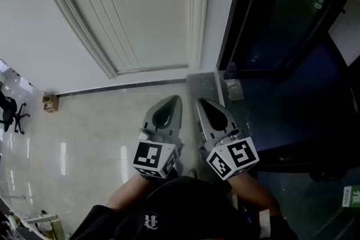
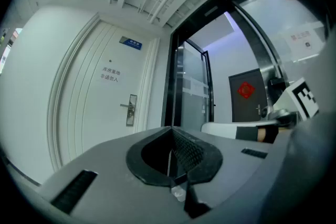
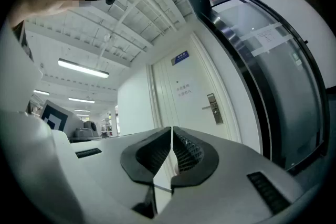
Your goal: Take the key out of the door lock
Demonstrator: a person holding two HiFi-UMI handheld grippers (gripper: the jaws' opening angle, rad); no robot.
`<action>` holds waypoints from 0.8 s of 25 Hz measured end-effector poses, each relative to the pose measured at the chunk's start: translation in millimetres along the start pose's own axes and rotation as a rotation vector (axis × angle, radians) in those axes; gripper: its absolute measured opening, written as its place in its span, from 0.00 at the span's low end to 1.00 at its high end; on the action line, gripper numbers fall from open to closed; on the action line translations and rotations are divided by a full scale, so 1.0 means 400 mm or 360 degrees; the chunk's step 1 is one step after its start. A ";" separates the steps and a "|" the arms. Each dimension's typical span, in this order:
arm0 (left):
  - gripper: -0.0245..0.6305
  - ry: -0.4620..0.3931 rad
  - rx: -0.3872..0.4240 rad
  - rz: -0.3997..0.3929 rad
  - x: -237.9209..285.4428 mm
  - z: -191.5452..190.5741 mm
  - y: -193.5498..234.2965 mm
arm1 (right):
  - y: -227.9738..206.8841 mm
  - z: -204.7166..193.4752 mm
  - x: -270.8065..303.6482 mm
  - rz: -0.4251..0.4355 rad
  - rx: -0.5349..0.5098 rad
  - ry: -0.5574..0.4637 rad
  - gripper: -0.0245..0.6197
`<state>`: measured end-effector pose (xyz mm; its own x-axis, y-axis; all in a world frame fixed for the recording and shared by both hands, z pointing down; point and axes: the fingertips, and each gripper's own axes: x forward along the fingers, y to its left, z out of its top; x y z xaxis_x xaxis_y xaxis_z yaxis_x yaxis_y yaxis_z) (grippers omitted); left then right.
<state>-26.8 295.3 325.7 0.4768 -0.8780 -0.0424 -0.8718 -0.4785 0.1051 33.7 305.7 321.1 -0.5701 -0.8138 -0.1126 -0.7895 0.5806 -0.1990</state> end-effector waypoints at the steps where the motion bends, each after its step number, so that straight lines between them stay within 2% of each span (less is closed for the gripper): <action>1: 0.04 -0.0008 -0.0002 -0.0002 0.015 -0.001 0.009 | -0.010 -0.002 0.016 -0.0004 0.0000 -0.0002 0.06; 6: 0.04 -0.0039 -0.0027 0.0001 0.086 -0.011 0.073 | -0.049 -0.035 0.104 -0.0017 0.0013 0.0018 0.06; 13: 0.04 -0.0039 -0.0075 -0.0004 0.249 -0.013 0.255 | -0.117 -0.049 0.323 -0.0065 -0.0004 0.0020 0.06; 20: 0.04 -0.0017 -0.0097 -0.0100 0.432 0.009 0.430 | -0.216 -0.028 0.549 -0.0186 -0.0029 0.0001 0.06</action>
<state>-94.9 61.2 332.8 0.5286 -0.8466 -0.0616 -0.8317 -0.5310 0.1623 -25.7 77.1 324.5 -0.4739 -0.8761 -0.0889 -0.8547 0.4820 -0.1930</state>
